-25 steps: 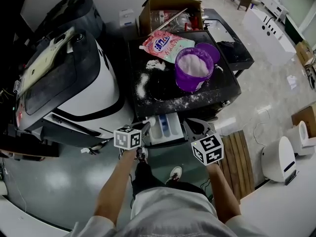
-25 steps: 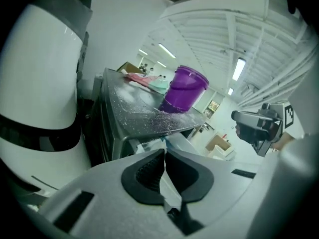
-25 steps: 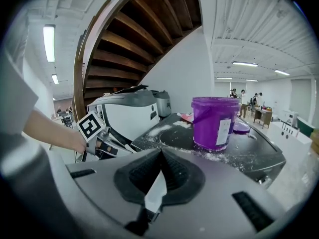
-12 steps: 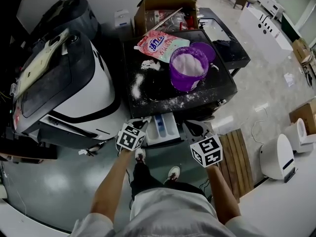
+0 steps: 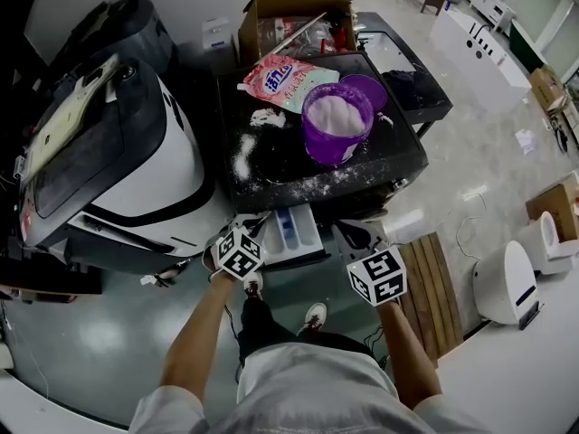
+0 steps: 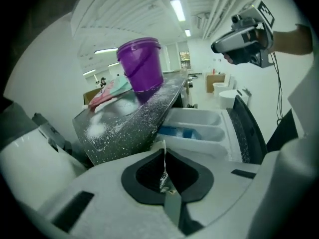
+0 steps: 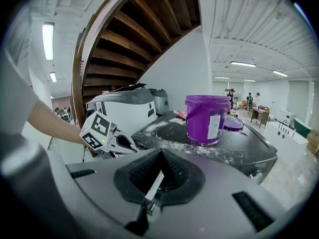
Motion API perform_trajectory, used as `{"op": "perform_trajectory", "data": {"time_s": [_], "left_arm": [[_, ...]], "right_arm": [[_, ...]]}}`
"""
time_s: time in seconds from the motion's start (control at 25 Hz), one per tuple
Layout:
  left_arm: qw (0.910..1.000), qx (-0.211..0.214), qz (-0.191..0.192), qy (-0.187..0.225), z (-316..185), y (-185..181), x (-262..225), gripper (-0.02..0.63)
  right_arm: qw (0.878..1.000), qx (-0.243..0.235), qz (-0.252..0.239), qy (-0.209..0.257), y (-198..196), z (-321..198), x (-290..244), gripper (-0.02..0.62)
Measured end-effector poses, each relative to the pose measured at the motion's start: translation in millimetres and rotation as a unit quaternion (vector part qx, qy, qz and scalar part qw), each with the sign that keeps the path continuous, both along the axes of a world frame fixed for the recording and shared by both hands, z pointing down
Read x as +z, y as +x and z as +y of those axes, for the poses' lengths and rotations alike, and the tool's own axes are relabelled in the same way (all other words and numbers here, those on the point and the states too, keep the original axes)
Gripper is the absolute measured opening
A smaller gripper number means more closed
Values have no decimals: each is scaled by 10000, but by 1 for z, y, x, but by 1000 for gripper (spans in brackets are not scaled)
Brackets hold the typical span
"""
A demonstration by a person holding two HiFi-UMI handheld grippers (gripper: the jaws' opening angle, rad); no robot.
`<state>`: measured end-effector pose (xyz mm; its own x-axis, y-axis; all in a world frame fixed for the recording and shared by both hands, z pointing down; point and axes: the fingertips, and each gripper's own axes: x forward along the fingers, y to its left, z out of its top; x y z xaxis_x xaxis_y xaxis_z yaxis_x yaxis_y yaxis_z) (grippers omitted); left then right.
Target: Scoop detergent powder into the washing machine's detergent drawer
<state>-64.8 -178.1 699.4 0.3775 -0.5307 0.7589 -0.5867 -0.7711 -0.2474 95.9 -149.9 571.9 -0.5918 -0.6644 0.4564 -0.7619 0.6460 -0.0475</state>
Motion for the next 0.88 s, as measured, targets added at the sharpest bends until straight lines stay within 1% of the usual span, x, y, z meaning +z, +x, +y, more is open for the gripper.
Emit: {"op": "perform_trajectory", "data": {"time_s": [0.12,0.24,0.36,0.48,0.64,0.72,0.8,0.88], "left_arm": [[9977,400,-467,294,1,3,-2,15],[9910,814,-889,582,7,6,-2,15],[9799,1173,-1325,927,11,8,-3,15],[9684,1377,-1667,1243,14,9,-6,15],[9489,1663,-2133,1624,19,11,-7,15],[9424,1725,-2255,1766,20,11,-9,15],[9417,1709,-2273,1797,21,12,-10,15],[9433,1713,-2233,1759,24,14,-10,15]], "right_arm": [[10000,17,9,-14,2,2,1,6],[10000,19,19,-28,3,4,2,6],[10000,31,6,-40,5,7,3,6],[10000,63,-36,-59,7,9,3,6],[9999,107,-51,-52,9,13,4,6],[9998,144,-93,-62,11,15,4,6],[9997,179,-171,-87,11,16,4,6],[9995,194,-208,-101,12,19,4,6]]}}
